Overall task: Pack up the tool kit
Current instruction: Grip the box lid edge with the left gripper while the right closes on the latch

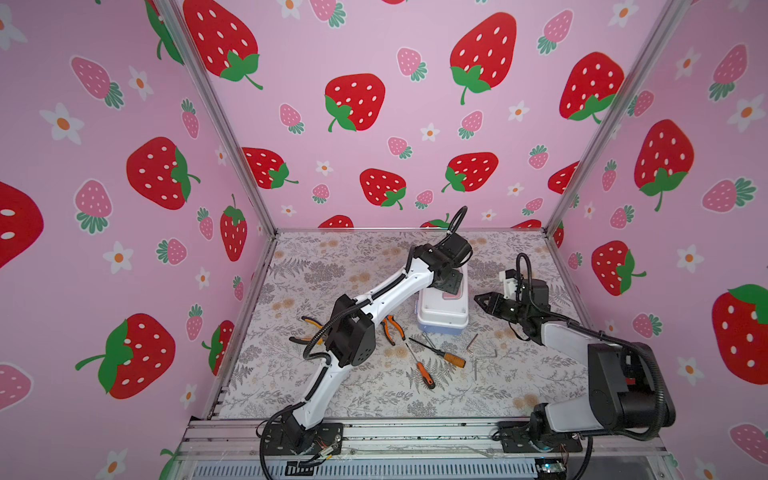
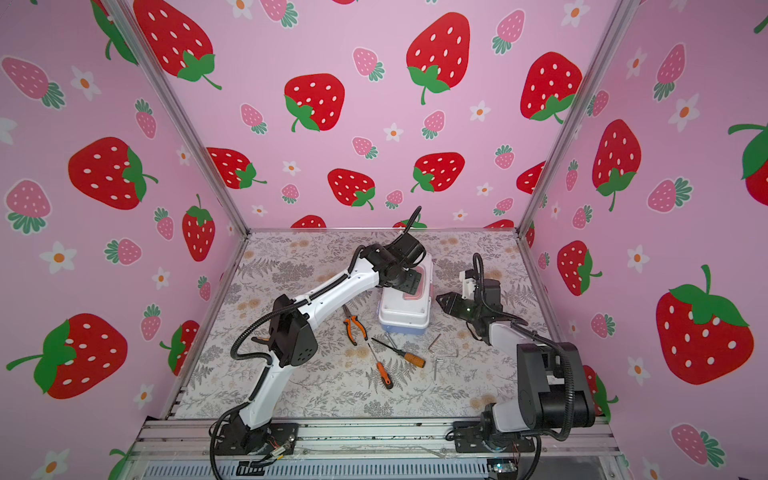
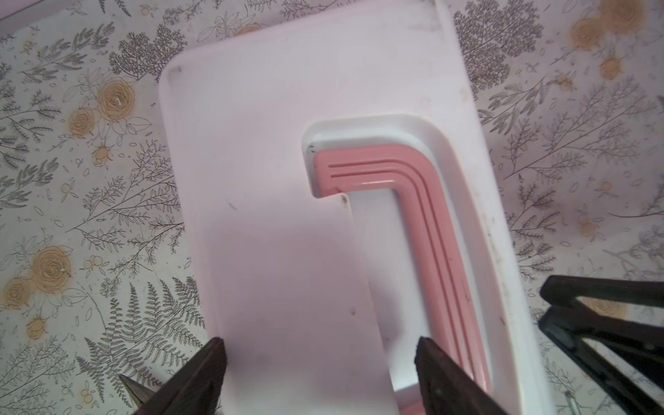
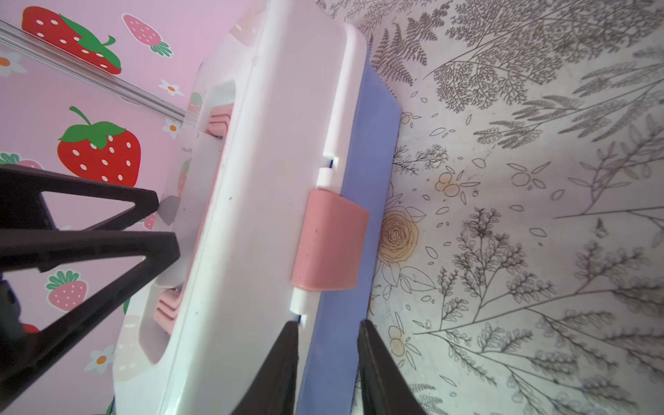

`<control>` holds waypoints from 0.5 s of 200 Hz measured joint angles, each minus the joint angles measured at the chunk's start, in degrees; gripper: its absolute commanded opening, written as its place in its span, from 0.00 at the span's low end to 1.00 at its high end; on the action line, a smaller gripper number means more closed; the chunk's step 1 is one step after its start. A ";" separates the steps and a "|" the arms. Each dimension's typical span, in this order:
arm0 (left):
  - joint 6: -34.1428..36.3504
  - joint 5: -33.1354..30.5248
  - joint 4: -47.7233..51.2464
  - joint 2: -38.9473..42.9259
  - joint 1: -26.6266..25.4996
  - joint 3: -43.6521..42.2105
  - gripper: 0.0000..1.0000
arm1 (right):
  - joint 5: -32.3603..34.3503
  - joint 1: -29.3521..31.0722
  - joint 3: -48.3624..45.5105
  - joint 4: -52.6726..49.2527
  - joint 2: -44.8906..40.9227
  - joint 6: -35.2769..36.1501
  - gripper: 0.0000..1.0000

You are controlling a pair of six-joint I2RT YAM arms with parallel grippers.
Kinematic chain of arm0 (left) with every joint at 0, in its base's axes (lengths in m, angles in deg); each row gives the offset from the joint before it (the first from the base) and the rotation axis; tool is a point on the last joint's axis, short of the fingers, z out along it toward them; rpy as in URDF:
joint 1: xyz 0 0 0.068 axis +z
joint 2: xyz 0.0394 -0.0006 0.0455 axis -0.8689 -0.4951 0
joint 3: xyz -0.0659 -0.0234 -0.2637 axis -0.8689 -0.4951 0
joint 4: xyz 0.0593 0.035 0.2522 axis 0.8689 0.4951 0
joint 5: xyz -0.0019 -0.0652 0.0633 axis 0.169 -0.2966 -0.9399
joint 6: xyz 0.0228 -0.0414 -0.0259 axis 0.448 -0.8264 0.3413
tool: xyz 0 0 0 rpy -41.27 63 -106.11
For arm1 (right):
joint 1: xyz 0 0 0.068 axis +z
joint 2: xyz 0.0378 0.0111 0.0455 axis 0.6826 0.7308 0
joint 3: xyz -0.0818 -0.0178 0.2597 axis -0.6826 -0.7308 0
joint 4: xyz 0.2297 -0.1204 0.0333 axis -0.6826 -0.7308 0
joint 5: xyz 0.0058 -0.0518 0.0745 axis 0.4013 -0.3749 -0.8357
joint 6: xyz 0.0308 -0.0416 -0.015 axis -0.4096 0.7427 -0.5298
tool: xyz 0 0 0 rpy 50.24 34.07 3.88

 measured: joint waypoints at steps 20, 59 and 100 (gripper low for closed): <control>-0.90 1.20 -0.39 0.09 0.79 0.00 0.74 | -1.03 -1.09 -0.35 0.48 0.00 -0.07 0.33; -3.39 7.39 -3.65 2.58 3.50 -3.45 0.66 | -3.34 -2.01 -0.39 1.86 0.02 -0.15 0.40; -5.49 13.20 -6.91 5.27 6.14 -7.96 0.77 | -7.67 -2.08 -0.39 6.91 2.58 -2.47 0.42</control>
